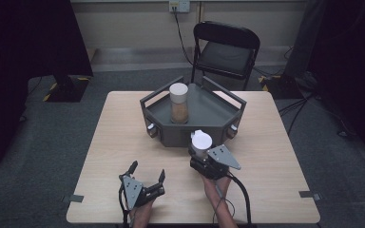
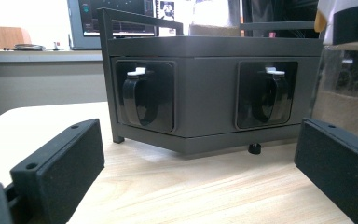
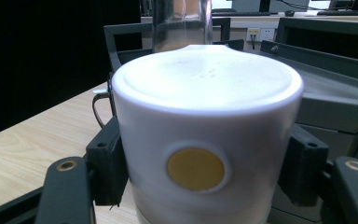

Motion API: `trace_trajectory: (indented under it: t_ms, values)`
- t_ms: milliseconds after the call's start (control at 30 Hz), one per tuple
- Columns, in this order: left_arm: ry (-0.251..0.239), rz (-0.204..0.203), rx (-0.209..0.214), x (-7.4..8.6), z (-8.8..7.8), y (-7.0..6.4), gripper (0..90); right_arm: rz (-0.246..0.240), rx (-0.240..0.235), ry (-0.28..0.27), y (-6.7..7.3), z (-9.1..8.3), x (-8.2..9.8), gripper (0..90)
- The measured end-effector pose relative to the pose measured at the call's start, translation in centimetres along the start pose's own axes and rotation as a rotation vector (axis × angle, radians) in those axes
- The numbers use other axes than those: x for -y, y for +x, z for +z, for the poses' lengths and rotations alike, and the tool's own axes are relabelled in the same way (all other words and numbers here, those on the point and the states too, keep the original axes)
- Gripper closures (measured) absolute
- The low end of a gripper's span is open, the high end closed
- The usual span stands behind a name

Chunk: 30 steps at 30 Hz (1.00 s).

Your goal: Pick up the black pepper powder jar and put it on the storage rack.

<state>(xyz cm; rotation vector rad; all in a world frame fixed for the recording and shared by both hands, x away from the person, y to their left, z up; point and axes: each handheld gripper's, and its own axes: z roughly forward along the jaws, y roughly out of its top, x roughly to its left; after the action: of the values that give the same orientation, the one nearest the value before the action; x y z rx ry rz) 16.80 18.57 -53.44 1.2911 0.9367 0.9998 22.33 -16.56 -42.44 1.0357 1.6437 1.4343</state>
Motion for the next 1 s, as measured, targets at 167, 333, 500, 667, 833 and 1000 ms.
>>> trace_trajectory:
  t_ms: [167,333,500,667,833,1000]
  values:
    - [0.000,0.000,0.000,0.0,0.0,0.0,0.7,-0.006,-0.008,0.005,-0.3,-0.3,-0.6,30.4]
    - [0.001,0.000,-0.002,0.0,0.0,0.0,0.7,-0.015,-0.022,0.010,-0.7,-0.4,-1.4,30.4]
    - [0.001,0.000,-0.002,0.0,0.0,0.0,0.8,-0.020,-0.041,0.010,-1.1,-0.5,-2.4,30.4]
    - [0.001,0.000,-0.002,0.0,0.0,0.0,0.9,-0.014,-0.060,0.000,-1.5,-0.7,-3.3,30.4]
    - [0.001,0.000,-0.002,0.0,0.0,0.0,0.9,-0.006,-0.071,-0.009,-1.8,-0.6,-4.0,30.4]
    - [0.000,0.000,-0.002,0.0,0.0,0.0,0.9,-0.012,-0.070,-0.018,-1.8,-0.4,-4.7,30.4]
